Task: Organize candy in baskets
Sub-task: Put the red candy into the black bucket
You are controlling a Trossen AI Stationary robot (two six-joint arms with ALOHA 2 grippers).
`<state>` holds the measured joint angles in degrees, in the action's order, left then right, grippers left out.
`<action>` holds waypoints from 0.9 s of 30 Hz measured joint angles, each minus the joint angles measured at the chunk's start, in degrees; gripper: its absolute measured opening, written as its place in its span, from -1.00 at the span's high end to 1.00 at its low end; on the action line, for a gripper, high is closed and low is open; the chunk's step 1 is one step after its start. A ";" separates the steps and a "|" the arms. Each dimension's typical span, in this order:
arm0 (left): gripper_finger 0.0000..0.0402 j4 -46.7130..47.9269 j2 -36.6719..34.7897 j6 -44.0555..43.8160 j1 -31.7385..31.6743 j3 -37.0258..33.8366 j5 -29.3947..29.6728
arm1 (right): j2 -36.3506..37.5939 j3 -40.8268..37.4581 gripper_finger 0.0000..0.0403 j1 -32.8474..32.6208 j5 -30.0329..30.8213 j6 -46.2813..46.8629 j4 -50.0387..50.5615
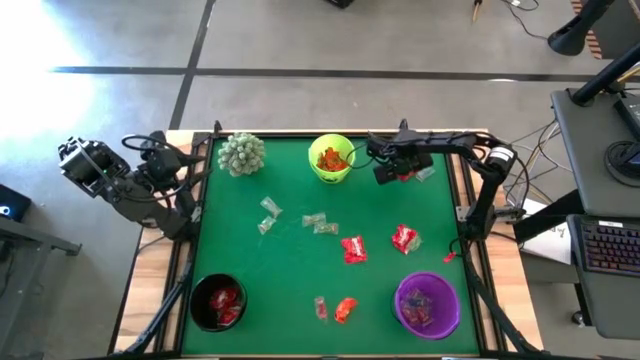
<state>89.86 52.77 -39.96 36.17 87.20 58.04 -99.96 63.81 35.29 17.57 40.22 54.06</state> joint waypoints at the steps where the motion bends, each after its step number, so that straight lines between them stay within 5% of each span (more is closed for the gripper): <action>1: 0.33 -0.02 0.00 0.00 0.02 0.00 -0.02 | 0.00 -0.63 -0.18 0.00 0.18 -0.04 -0.66; 14: 0.33 -0.08 0.00 0.01 0.01 0.00 -0.04 | 0.31 -5.51 -0.16 0.59 2.83 -3.78 -7.55; 27: 0.33 -0.76 0.00 0.00 0.02 0.00 -0.08 | -0.87 -7.78 0.15 0.96 3.10 -4.12 -11.42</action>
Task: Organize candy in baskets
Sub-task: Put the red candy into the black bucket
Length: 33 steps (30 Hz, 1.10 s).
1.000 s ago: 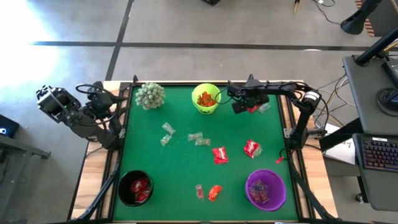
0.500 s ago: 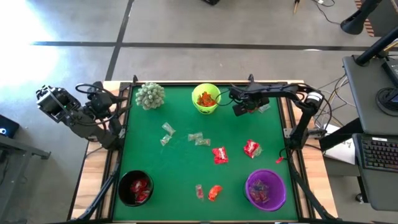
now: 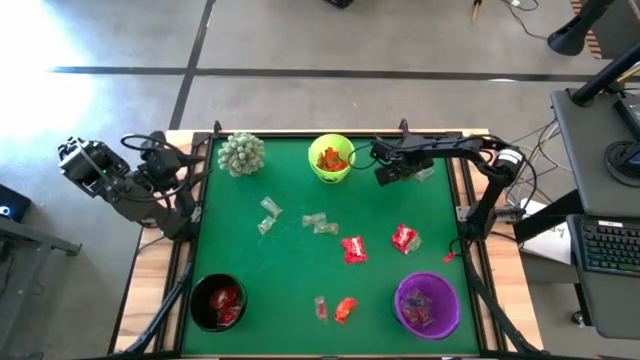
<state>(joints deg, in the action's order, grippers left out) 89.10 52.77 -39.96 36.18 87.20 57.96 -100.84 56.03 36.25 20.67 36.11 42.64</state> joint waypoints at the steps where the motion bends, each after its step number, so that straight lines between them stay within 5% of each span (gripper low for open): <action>1: 0.33 0.00 0.00 0.00 -0.02 0.00 0.00 | -0.53 0.00 0.20 0.02 -0.50 0.01 -0.08; 10: 0.33 -0.11 0.00 0.00 -0.02 0.00 -0.05 | -3.79 1.10 0.90 0.04 -4.11 0.32 0.50; 21: 0.33 -0.17 0.00 -0.52 -0.02 0.00 -0.08 | 1.34 5.86 0.96 -2.73 -6.02 2.04 11.68; 33: 0.33 -0.35 -0.83 -4.28 -0.02 0.09 -2.60 | 16.71 9.87 0.96 -9.41 -5.01 7.44 20.53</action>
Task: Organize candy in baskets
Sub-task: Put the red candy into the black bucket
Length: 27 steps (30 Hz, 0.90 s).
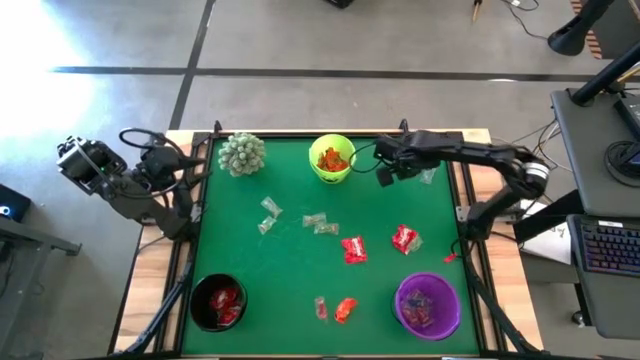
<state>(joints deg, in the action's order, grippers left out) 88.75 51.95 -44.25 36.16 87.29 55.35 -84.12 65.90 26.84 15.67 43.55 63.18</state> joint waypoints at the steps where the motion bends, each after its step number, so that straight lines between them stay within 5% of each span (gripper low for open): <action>1: 0.33 0.00 -0.05 0.00 0.00 0.00 -0.02 | 1.43 0.20 0.96 -0.76 0.19 0.47 -0.45; 10: 0.33 1.16 -0.20 1.78 0.00 0.00 0.06 | 11.71 2.86 0.96 -10.87 0.85 6.06 -1.67; 17: 0.33 1.00 0.95 3.15 0.00 0.00 1.03 | 12.66 6.27 0.96 -17.41 0.35 4.33 -7.89; 27: 0.33 -2.16 4.52 2.80 0.00 -0.02 1.20 | 9.85 12.35 0.96 -22.73 -10.95 -5.90 -22.75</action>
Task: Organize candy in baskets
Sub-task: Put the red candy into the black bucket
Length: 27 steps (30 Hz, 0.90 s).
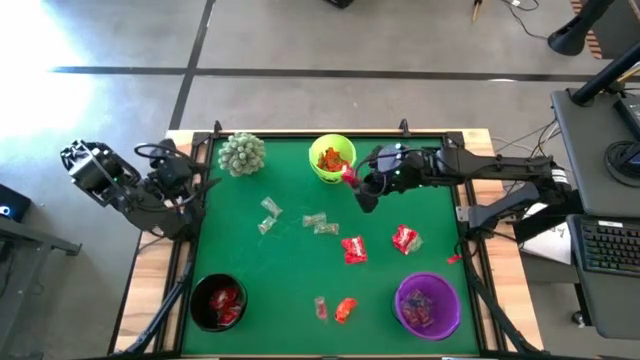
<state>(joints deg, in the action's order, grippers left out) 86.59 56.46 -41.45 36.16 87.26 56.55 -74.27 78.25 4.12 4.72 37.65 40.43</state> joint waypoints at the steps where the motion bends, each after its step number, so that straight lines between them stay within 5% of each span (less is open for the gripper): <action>1: 0.33 -0.50 0.48 0.02 0.00 -0.02 -0.02 | -0.44 0.70 0.96 -0.31 -1.42 -1.11 -1.00; 10: 0.26 -1.32 3.82 -5.19 -0.40 0.13 -3.08 | -5.26 8.03 0.96 -5.00 -8.00 -8.16 -3.12; 14: 0.14 -2.87 5.05 -6.59 -0.66 0.17 -4.42 | -8.00 10.72 0.96 -6.47 -16.11 -10.64 -6.74; 22: 0.09 -4.98 12.52 16.44 -0.63 0.00 -4.61 | -12.83 15.63 0.96 -8.09 -30.41 -11.42 -19.50; 27: 0.12 -5.88 16.90 19.35 -0.63 -0.07 -4.59 | -15.96 20.29 0.96 -8.13 -32.57 -11.30 -19.70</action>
<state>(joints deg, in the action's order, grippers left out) 80.71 73.37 -22.11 35.53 87.20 51.96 -90.23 98.54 -4.01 -27.85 26.35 20.73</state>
